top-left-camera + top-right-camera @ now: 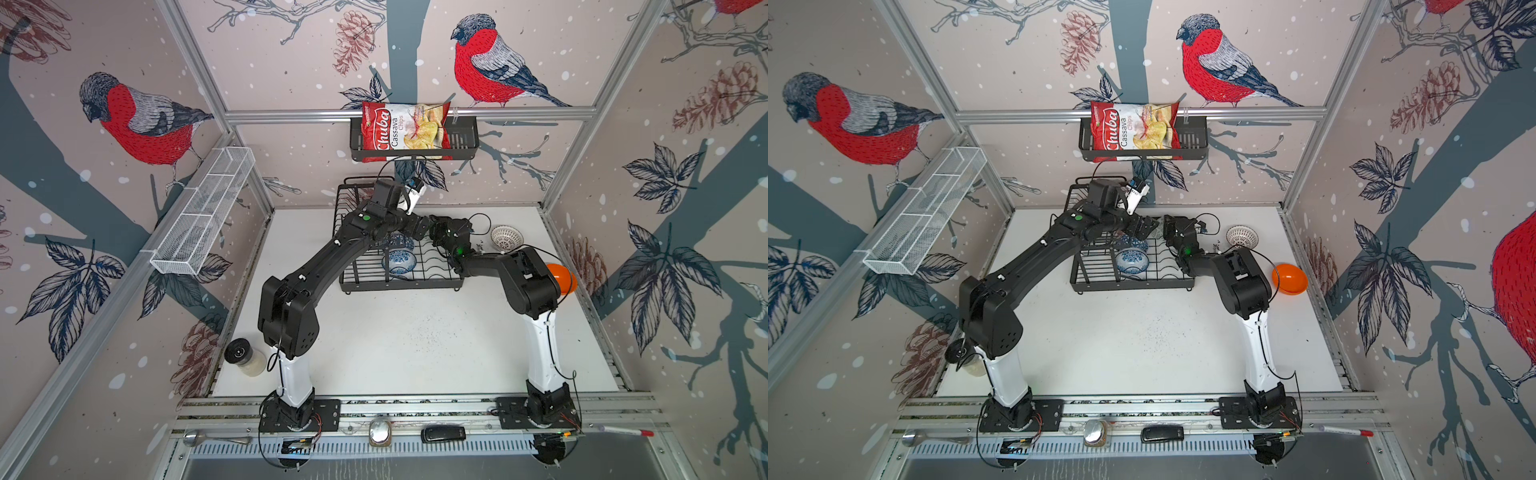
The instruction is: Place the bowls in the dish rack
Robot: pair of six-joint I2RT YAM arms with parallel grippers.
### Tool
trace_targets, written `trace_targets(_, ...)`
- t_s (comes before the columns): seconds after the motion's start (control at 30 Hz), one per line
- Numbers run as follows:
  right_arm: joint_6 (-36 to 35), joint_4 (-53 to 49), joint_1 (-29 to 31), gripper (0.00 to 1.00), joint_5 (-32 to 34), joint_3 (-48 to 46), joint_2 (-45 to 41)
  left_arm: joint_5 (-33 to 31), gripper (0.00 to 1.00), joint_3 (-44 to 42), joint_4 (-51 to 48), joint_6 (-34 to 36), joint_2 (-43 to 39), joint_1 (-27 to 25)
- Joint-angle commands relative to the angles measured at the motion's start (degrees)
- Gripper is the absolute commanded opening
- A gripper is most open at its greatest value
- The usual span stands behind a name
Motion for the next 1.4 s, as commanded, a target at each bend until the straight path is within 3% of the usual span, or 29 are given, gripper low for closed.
trace_targets(0.0, 0.05, -2.35, 0.25, 0.26, -1.34, 0.16, -0.3, -3.42, 0.98, 0.13, -1.9, -0.43, -0.16, 0.55)
trace_targets(1.37, -0.52, -3.8, -0.07, 0.36, -1.7, 1.12, -1.44, -2.52, 0.98, 0.24, -1.73, -1.19, 0.29, 1.32)
